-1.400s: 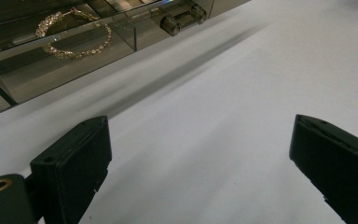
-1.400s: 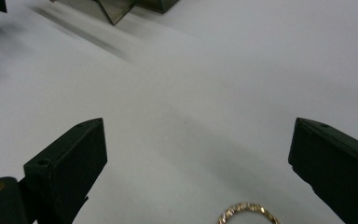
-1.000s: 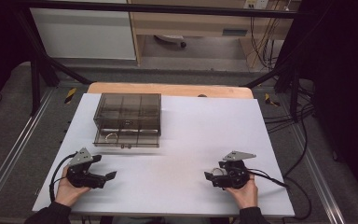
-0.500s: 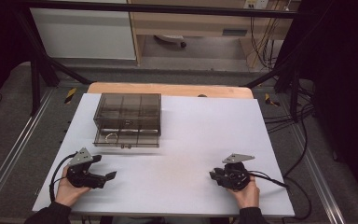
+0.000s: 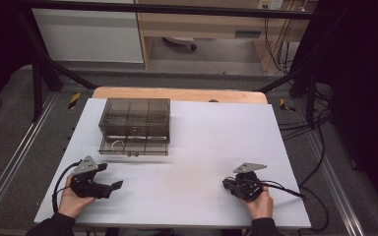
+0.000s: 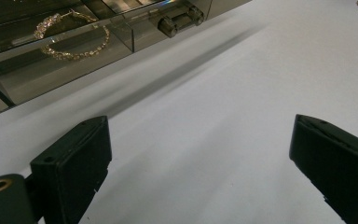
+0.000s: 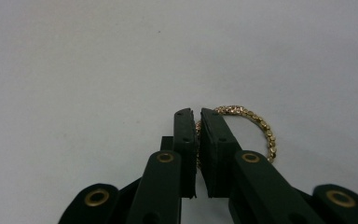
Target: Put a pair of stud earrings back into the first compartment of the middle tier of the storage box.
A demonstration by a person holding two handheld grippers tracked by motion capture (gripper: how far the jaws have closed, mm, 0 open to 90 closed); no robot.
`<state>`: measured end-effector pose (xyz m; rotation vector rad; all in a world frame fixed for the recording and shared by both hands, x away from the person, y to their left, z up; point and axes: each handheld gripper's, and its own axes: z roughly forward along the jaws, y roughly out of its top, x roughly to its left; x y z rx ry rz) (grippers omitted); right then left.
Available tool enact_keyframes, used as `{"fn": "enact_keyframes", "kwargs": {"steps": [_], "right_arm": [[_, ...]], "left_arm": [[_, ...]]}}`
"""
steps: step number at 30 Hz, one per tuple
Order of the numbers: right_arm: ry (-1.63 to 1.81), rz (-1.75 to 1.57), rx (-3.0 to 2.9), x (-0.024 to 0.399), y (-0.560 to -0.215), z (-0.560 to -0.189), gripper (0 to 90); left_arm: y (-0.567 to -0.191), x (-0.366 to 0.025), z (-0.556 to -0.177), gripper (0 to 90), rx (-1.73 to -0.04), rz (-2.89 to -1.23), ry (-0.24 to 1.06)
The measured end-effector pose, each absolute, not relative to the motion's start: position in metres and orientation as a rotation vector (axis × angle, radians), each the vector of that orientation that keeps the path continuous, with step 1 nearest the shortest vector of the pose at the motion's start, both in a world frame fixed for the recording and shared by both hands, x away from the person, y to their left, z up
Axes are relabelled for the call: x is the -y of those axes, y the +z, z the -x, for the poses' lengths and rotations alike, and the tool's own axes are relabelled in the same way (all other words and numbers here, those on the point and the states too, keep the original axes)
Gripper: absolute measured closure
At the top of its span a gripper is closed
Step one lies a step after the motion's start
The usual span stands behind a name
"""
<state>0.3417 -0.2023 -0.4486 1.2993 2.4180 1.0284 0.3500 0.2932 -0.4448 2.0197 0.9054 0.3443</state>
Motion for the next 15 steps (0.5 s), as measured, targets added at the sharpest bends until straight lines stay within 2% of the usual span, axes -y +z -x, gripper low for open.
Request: {"fn": "enact_keyframes", "kwargs": {"steps": [15], "right_arm": [[1.064,-1.324,-2.41,0.2047,-0.4406,-0.3426,86.8]], "left_arm": [[-0.4447,-0.2934,-0.3501,5.2,-0.906,-2.019,0.344]]}}
